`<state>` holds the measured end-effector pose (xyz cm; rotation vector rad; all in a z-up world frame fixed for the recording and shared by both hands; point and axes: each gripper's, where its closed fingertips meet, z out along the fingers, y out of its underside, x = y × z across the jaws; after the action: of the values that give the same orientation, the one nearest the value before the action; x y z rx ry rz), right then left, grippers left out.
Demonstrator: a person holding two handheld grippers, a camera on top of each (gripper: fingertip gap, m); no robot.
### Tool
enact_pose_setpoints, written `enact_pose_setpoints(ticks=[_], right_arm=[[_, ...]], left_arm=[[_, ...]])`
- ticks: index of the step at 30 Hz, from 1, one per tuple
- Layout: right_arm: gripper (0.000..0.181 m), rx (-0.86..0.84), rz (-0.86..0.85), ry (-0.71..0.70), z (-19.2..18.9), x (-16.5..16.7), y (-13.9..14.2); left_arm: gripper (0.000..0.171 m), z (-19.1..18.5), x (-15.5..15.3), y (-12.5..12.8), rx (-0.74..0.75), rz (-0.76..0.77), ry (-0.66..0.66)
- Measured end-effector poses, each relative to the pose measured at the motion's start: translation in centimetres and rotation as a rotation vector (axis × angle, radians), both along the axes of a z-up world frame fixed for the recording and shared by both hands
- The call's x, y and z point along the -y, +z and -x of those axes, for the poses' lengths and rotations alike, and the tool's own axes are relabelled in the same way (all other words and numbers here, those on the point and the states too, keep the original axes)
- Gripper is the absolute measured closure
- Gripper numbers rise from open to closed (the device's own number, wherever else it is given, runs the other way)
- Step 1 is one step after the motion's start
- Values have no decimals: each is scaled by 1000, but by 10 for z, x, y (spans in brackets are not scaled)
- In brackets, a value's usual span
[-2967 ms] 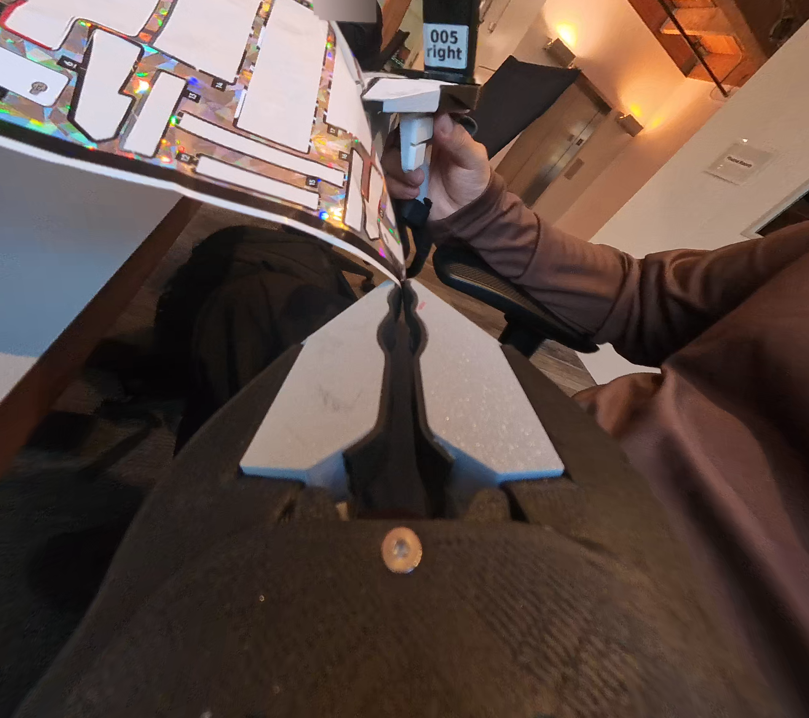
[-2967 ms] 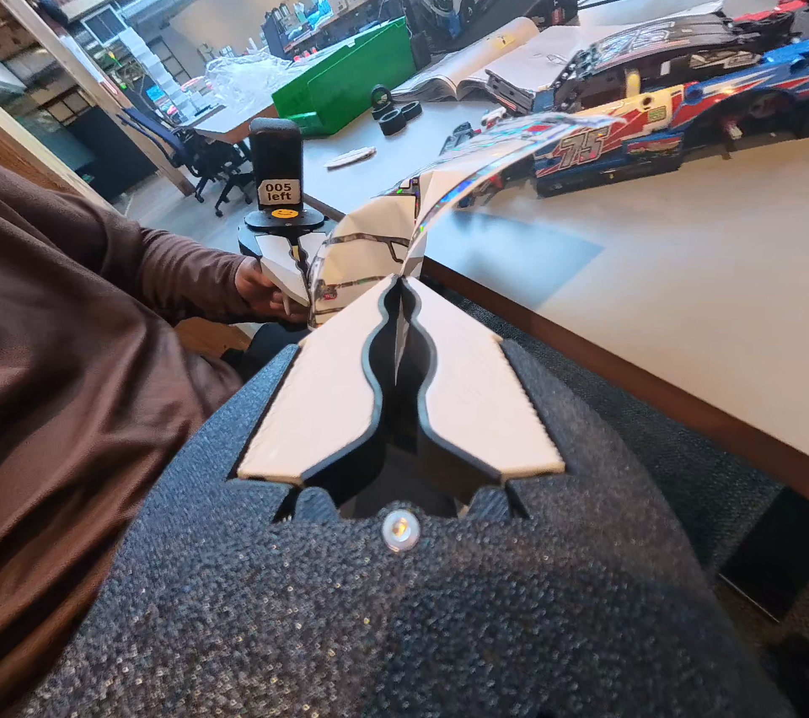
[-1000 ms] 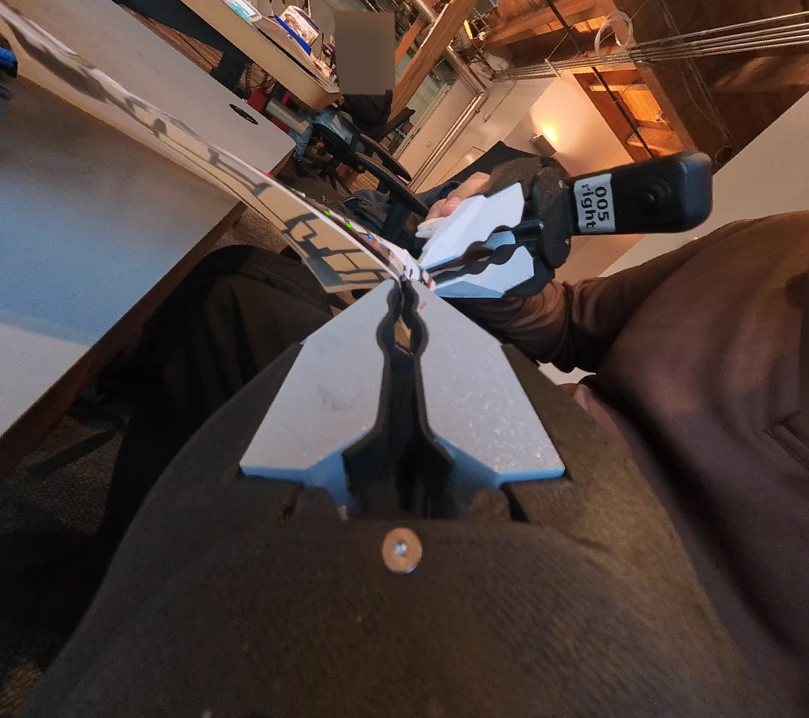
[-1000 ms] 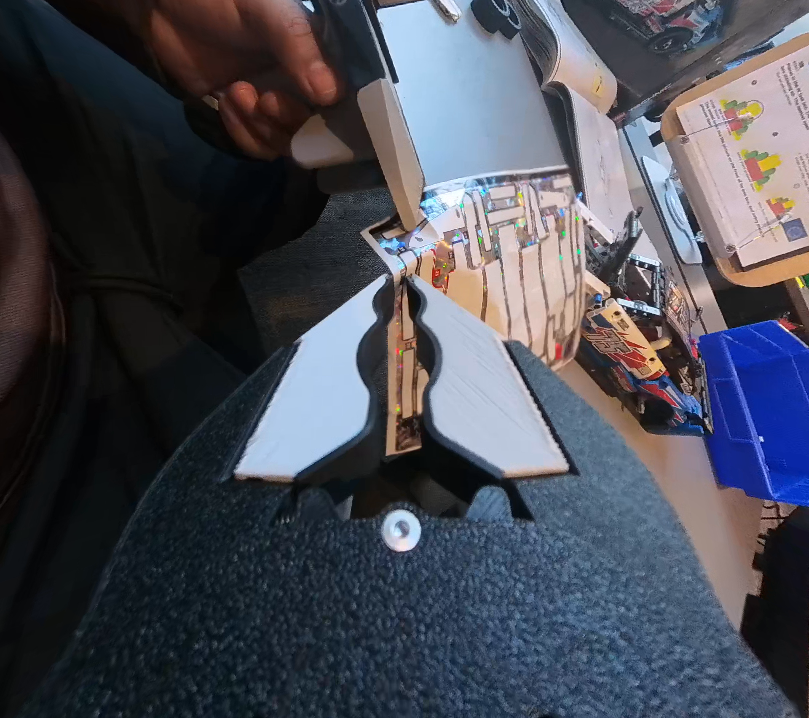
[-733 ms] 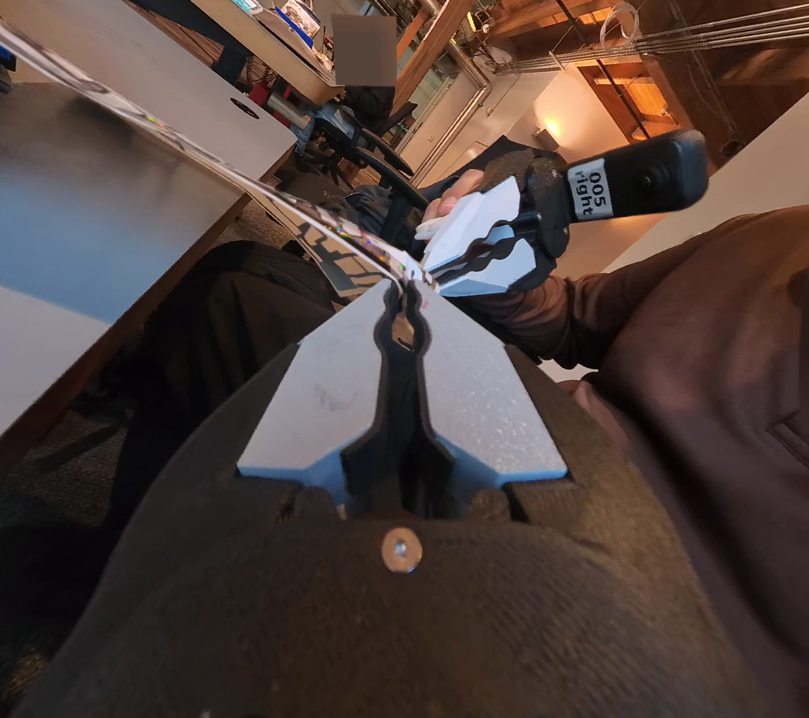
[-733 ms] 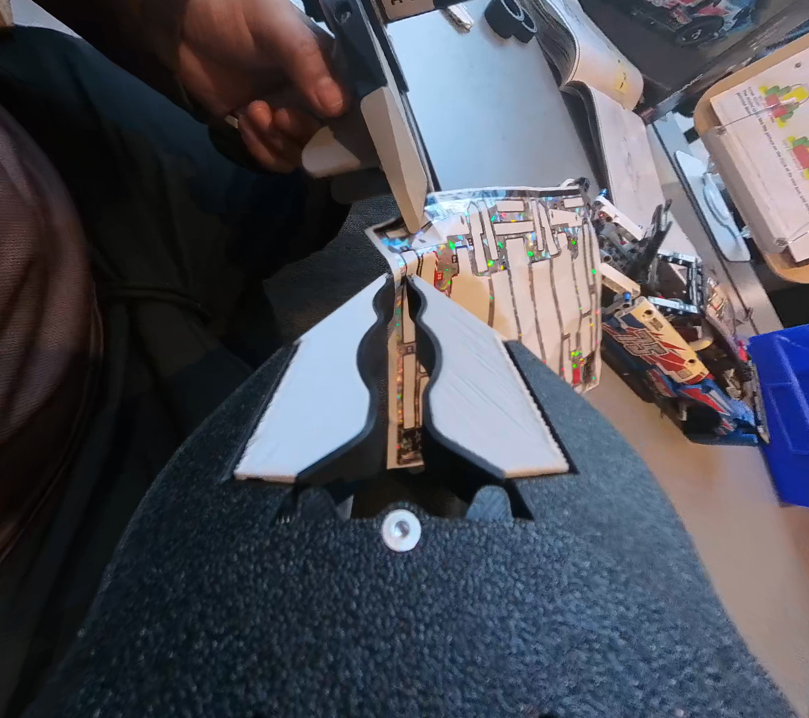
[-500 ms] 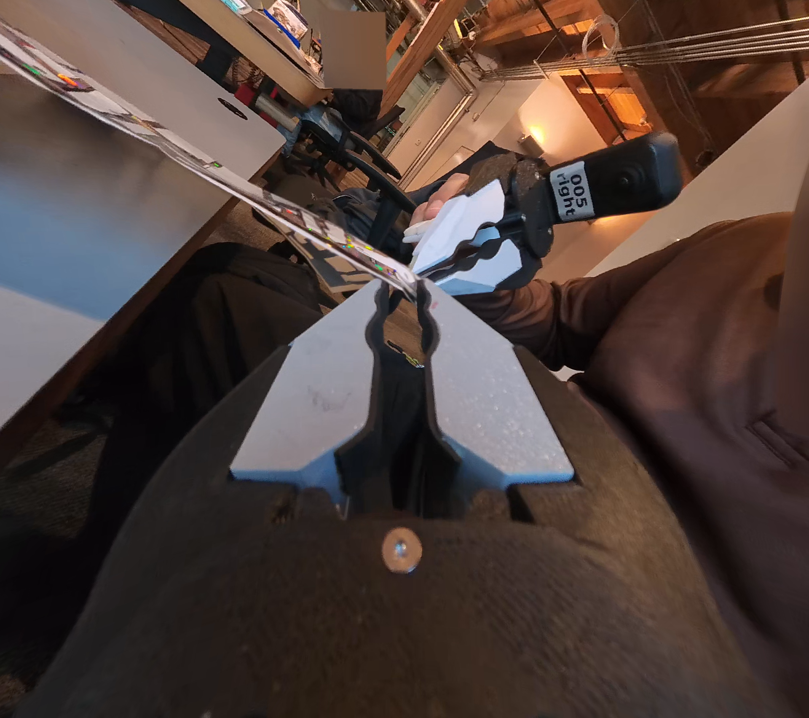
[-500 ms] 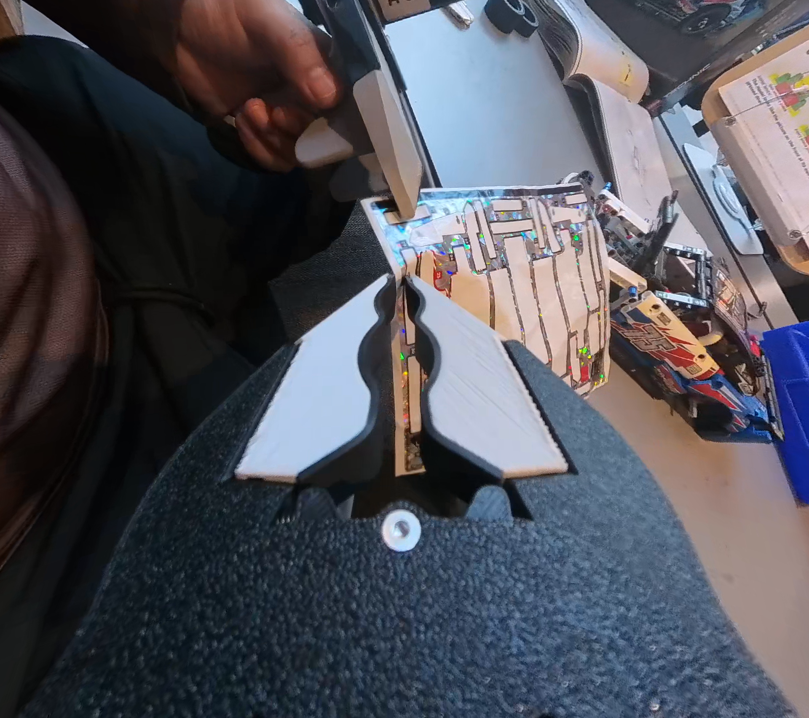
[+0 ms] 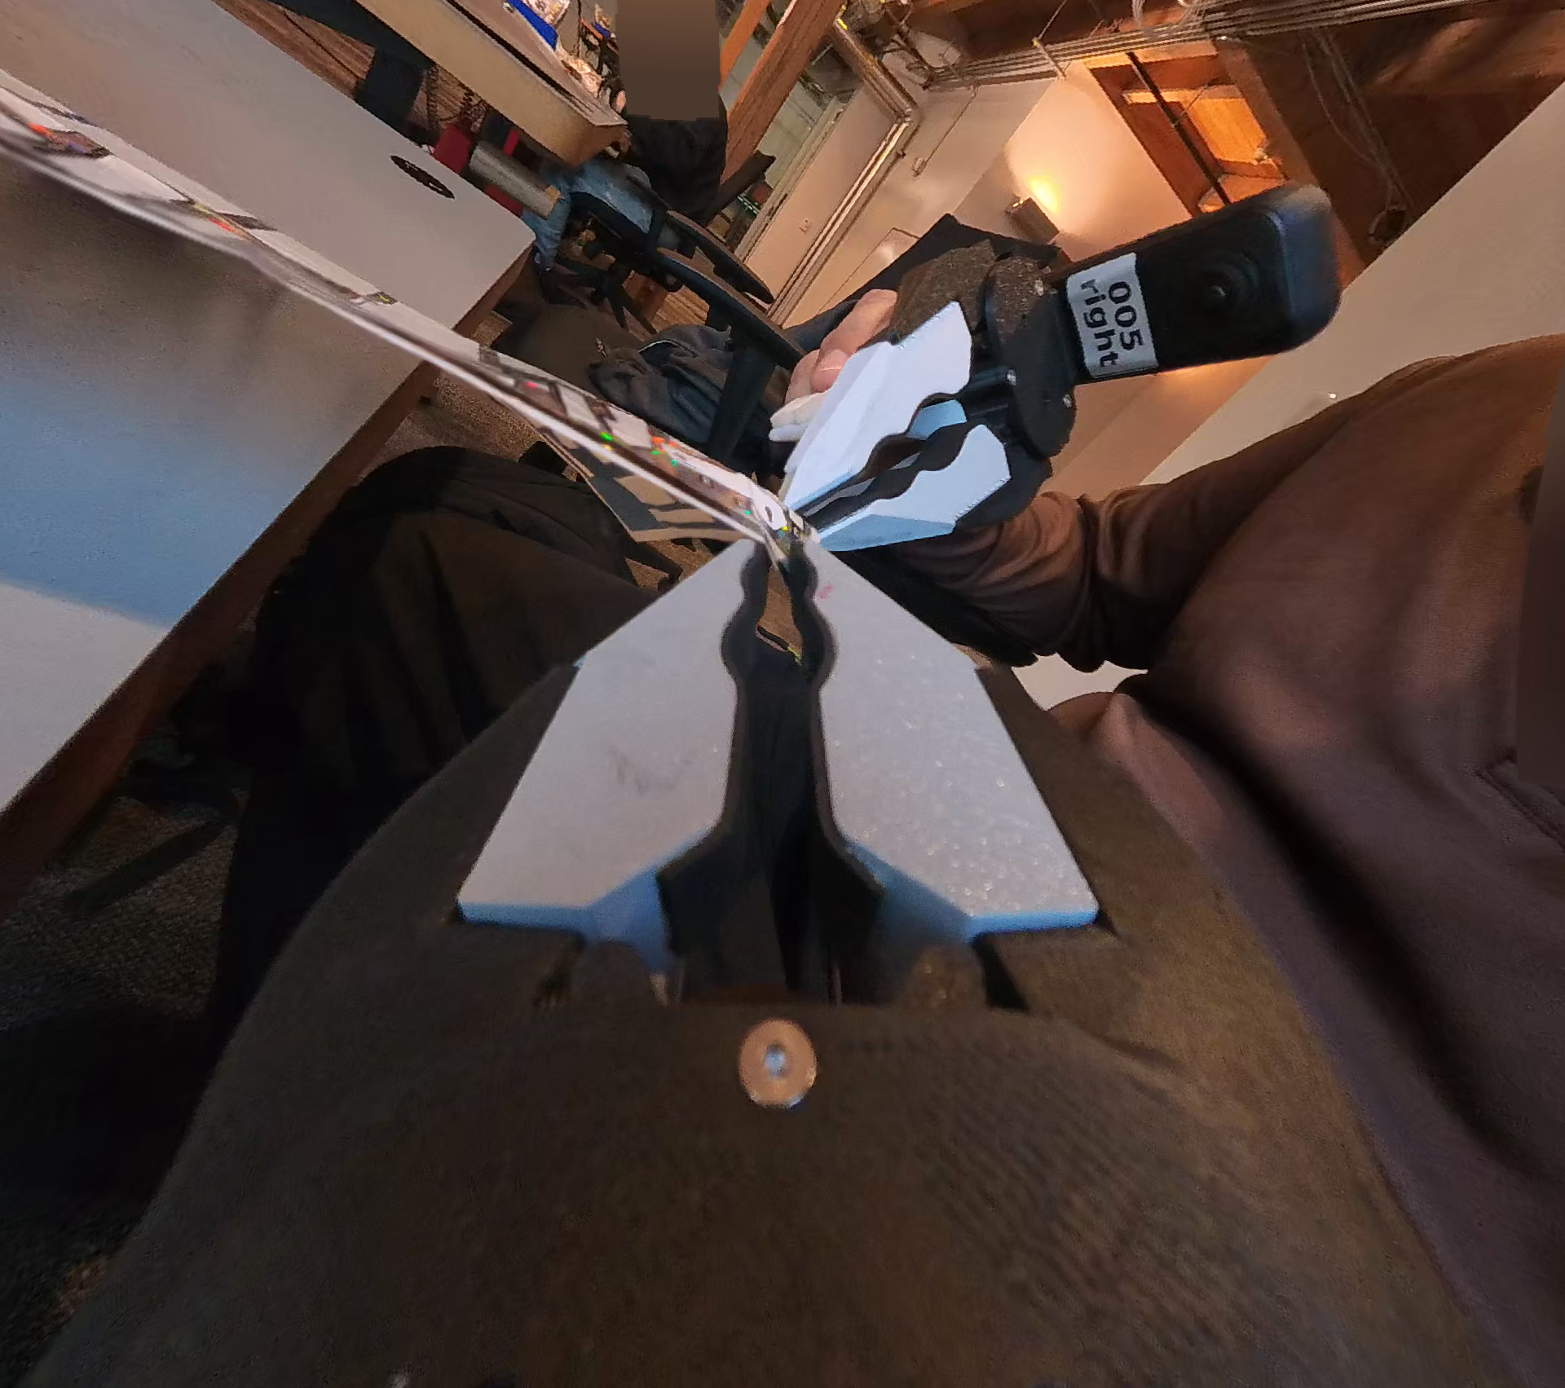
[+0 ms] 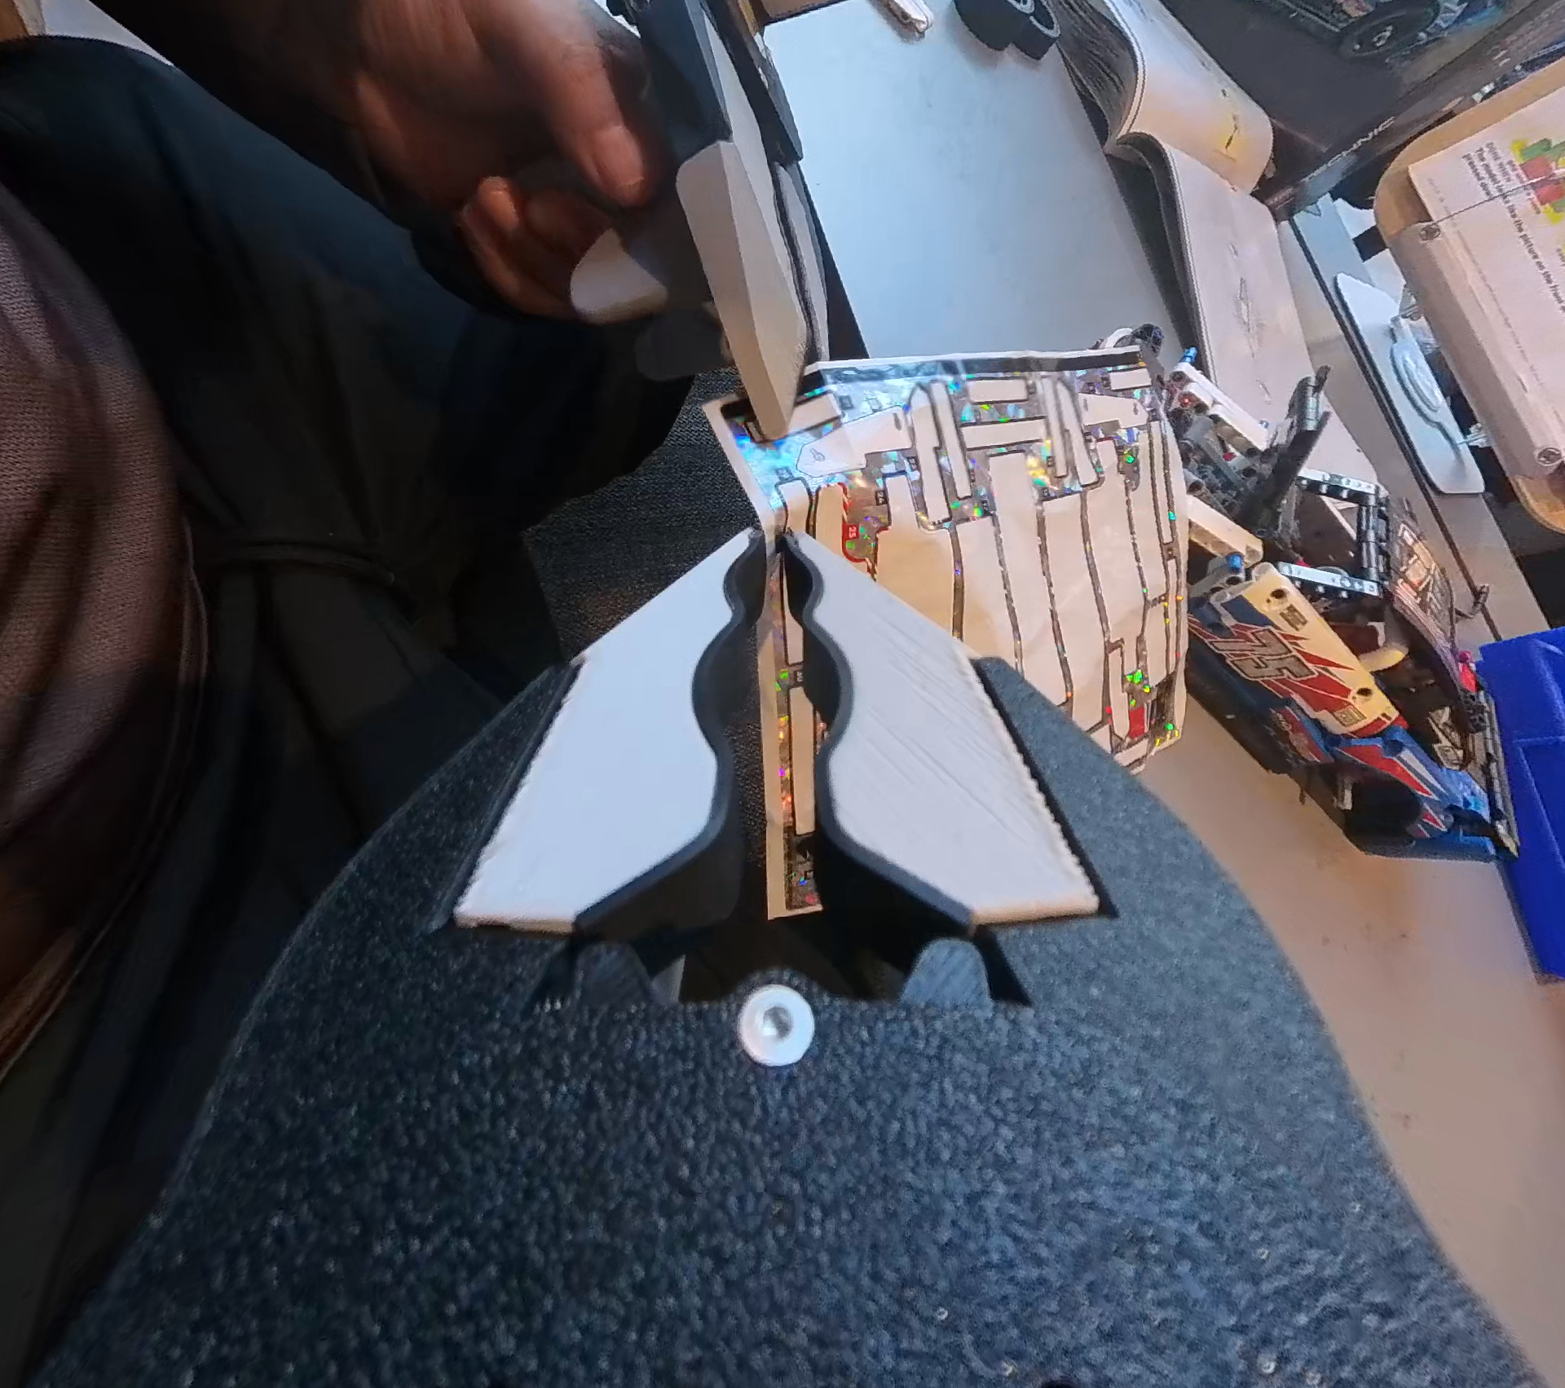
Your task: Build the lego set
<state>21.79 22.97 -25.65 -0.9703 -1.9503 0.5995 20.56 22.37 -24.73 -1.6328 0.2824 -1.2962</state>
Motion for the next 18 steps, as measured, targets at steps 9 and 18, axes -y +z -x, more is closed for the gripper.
enact_pose_setpoints(ticks=[9,18], right_arm=[[177,7,2,17,0,3,-2],[173,-9,200,82,-4,13,7]], left_arm=[[171,0,0,-3,-16,3,-1],[171,0,2,0,-2,-4,-10]])
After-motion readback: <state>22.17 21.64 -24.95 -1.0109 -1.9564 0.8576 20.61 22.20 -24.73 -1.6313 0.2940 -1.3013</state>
